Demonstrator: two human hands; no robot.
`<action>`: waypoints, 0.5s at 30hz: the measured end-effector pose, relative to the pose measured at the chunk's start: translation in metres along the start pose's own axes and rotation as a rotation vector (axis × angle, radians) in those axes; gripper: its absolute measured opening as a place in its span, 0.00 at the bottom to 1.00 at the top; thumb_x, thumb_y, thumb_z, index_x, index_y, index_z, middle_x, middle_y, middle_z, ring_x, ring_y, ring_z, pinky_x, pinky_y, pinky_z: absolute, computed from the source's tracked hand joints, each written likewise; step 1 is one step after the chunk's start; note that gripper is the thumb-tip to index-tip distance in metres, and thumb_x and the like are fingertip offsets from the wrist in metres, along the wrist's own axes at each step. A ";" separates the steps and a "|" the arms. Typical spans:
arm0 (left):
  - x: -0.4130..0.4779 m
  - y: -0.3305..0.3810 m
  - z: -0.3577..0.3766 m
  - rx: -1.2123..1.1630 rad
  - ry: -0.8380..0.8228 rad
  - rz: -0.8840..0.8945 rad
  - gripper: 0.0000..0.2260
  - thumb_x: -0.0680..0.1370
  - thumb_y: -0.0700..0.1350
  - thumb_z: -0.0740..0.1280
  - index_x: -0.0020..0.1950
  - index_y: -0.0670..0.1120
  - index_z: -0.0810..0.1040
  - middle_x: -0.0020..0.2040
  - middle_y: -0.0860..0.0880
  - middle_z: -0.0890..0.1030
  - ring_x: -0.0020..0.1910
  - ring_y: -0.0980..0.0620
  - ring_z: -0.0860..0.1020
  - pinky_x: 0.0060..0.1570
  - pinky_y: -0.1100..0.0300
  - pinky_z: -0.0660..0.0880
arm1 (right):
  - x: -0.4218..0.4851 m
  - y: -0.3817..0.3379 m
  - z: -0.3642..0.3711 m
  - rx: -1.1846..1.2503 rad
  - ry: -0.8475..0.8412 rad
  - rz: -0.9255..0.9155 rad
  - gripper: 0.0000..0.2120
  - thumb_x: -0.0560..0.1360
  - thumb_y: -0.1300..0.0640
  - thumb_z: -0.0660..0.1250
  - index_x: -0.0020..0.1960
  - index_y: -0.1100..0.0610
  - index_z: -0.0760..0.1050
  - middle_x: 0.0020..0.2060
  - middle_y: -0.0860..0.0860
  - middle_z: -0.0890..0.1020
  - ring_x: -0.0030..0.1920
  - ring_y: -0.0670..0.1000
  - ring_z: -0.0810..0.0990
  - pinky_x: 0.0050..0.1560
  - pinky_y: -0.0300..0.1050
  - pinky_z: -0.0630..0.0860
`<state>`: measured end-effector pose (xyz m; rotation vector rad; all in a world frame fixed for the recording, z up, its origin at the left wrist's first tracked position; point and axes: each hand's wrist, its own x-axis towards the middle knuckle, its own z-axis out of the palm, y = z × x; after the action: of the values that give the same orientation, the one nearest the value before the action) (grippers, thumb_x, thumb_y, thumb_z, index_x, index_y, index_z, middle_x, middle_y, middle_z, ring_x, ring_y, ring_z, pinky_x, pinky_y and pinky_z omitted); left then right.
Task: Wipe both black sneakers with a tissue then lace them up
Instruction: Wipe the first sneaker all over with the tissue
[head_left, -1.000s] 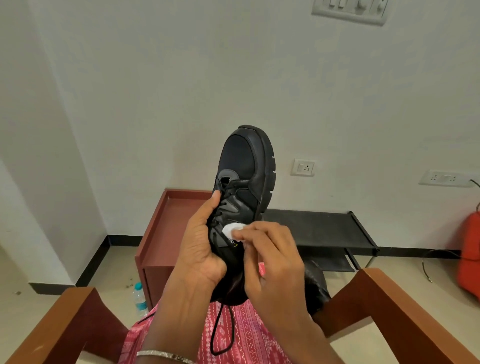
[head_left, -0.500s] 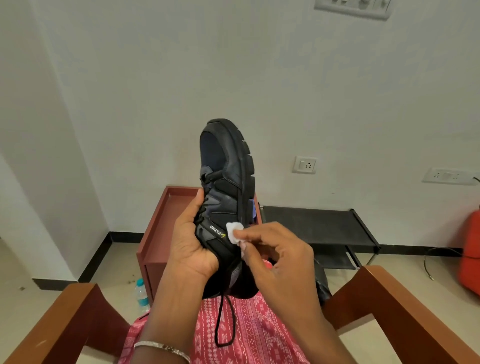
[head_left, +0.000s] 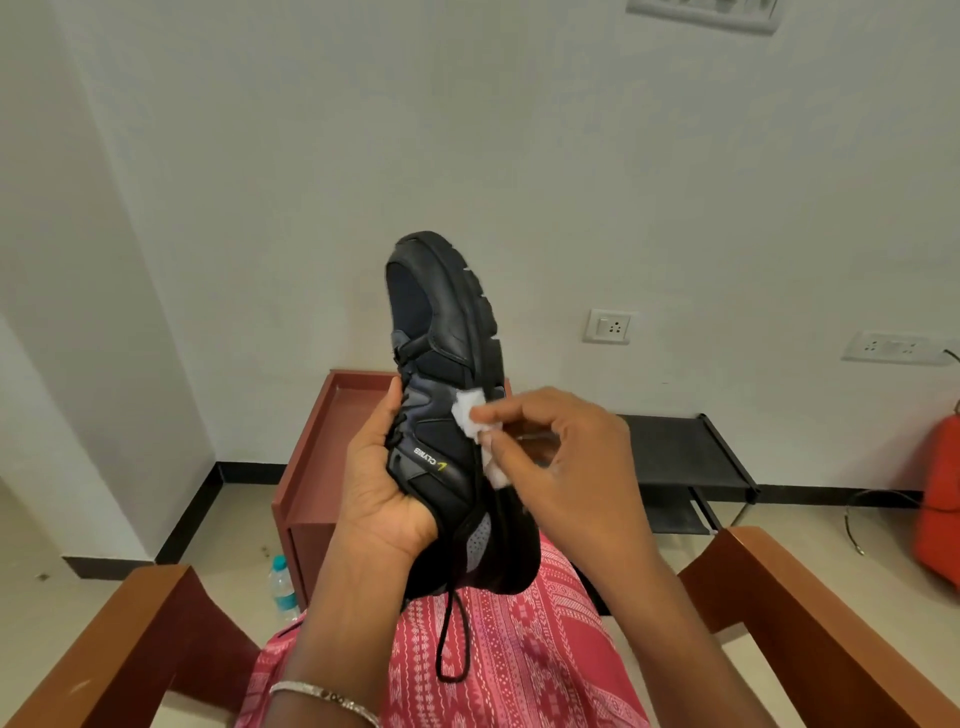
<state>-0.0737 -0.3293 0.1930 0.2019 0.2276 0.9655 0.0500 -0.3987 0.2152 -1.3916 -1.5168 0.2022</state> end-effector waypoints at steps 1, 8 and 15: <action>0.000 0.003 -0.001 -0.008 0.000 0.010 0.21 0.80 0.53 0.64 0.48 0.36 0.86 0.49 0.37 0.85 0.43 0.39 0.86 0.43 0.41 0.83 | -0.006 -0.001 -0.005 -0.013 -0.081 0.029 0.09 0.74 0.62 0.74 0.49 0.51 0.86 0.44 0.40 0.84 0.44 0.38 0.82 0.47 0.30 0.78; 0.000 0.002 0.001 0.010 -0.013 0.018 0.20 0.79 0.53 0.65 0.53 0.37 0.86 0.55 0.37 0.84 0.47 0.38 0.86 0.47 0.38 0.81 | 0.006 -0.013 -0.018 -0.125 -0.267 0.099 0.07 0.71 0.61 0.76 0.42 0.48 0.86 0.36 0.40 0.85 0.39 0.38 0.82 0.44 0.27 0.76; 0.000 -0.004 0.002 0.018 -0.023 -0.019 0.20 0.79 0.53 0.66 0.48 0.37 0.87 0.50 0.40 0.86 0.45 0.42 0.86 0.44 0.46 0.84 | 0.026 -0.004 0.001 -0.073 0.100 -0.023 0.05 0.74 0.61 0.73 0.48 0.53 0.84 0.43 0.44 0.83 0.42 0.42 0.82 0.45 0.39 0.81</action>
<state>-0.0704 -0.3316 0.1940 0.2270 0.2163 0.9423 0.0521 -0.3784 0.2316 -1.4206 -1.4687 0.0621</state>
